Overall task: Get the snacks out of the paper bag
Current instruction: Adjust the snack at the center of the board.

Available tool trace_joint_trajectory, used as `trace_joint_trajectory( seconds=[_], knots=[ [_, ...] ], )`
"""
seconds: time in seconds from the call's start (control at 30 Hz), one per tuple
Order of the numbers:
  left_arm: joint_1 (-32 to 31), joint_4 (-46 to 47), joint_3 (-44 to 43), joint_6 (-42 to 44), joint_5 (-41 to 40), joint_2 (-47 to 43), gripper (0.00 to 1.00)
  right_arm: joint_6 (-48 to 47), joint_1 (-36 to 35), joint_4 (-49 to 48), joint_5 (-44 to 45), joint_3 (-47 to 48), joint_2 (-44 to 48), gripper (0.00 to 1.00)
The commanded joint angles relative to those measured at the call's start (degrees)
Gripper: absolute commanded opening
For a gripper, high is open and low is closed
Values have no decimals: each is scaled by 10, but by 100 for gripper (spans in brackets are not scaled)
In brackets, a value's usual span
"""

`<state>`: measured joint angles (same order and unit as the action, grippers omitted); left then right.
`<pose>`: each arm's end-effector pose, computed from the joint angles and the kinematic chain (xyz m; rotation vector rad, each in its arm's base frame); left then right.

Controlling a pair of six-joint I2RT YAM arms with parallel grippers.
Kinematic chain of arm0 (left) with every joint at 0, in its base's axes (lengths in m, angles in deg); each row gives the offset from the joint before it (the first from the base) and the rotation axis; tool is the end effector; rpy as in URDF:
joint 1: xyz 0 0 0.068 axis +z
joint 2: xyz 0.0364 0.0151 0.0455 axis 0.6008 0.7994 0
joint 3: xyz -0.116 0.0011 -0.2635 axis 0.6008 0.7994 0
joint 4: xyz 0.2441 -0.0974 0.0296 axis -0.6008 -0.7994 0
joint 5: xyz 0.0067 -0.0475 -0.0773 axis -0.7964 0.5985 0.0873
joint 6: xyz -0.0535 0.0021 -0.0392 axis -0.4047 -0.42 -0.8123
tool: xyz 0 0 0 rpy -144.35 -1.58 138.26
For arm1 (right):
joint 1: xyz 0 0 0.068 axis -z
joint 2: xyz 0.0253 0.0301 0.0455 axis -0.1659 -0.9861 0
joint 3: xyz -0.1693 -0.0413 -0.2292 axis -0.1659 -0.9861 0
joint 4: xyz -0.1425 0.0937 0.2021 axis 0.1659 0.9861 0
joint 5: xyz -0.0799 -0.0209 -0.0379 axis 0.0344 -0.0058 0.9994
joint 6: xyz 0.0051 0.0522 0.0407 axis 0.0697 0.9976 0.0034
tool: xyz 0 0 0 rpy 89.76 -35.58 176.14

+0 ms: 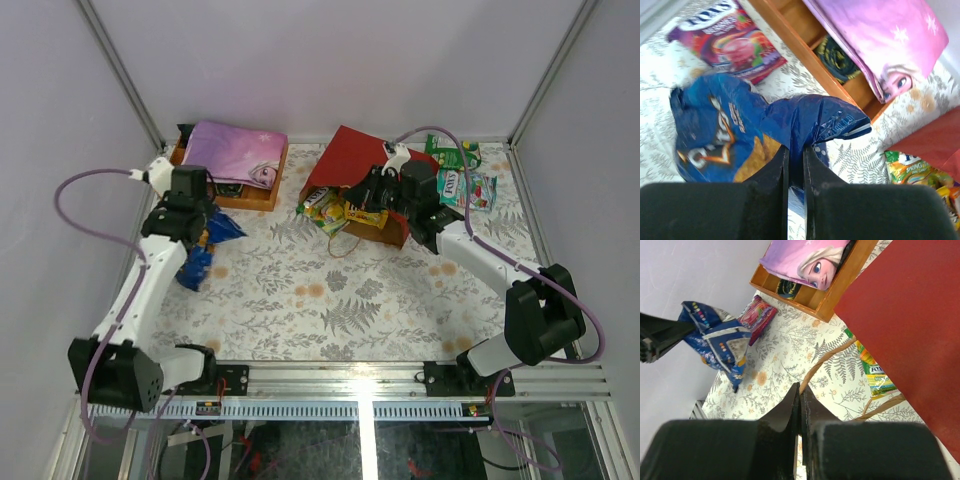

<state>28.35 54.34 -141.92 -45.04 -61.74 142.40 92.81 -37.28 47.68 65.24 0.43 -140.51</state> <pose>0.2788 -0.0185 0.3270 -0.8018 2.0510 0.0668 0.3185 0.1870 0.3164 -0.1229 1.8616 1.0911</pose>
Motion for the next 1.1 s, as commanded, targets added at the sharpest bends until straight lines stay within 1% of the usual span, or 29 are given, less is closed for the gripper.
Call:
trace_joint_trajectory(
  seconds=[0.0,0.17,0.23,0.3,0.4,0.43,0.47,0.5,0.53,0.57,0.6,0.7,0.77,0.8,0.83,0.9,0.97,1.03,1.07],
  knots=[
    [15,-79,12,-63,-40,-83,0,13,1,-47,-25,14,23,0],
    [15,-164,-19,-59,-112,-154,0,33,0,-64,-48,12,22,0],
    [15,-175,-18,-52,-131,-168,5,36,0,-66,-52,10,24,0],
    [16,-178,-3,-57,-130,-167,6,35,0,-67,-52,9,28,0],
    [16,-164,46,-82,-122,-152,5,33,1,-66,-51,5,32,0],
    [16,-155,64,-91,-124,-142,11,31,1,-65,-49,4,35,0],
    [16,-142,78,-93,-125,-133,27,28,1,-63,-46,3,36,0],
    [16,-133,86,-95,-130,-123,51,24,1,-60,-43,2,38,0],
    [16,-126,88,-95,-135,-112,80,20,1,-56,-40,2,39,0],
    [17,-123,83,-94,-139,-101,97,15,1,-50,-37,2,40,0],
    [17,-124,71,-89,-140,-89,100,10,1,-47,-34,3,41,0],
    [17,-123,25,-69,-110,-71,100,0,1,-39,-22,3,45,0],
    [16,-106,9,-47,-48,-76,100,-3,1,-38,-18,4,43,0],
    [16,-85,18,-32,-10,-84,100,-3,1,-39,-18,5,41,0],
    [15,-58,35,-17,28,-97,98,-3,1,-39,-19,5,37,0],
    [16,20,97,5,106,-131,93,-2,1,-40,-21,8,31,0],
    [25,62,153,-6,136,-143,88,-1,1,-42,-24,7,26,0],
    [41,75,198,-29,159,-125,88,1,1,-44,-25,6,23,0],
    [50,78,218,-43,158,-109,93,4,1,-46,-26,5,21,0]
  ],
)
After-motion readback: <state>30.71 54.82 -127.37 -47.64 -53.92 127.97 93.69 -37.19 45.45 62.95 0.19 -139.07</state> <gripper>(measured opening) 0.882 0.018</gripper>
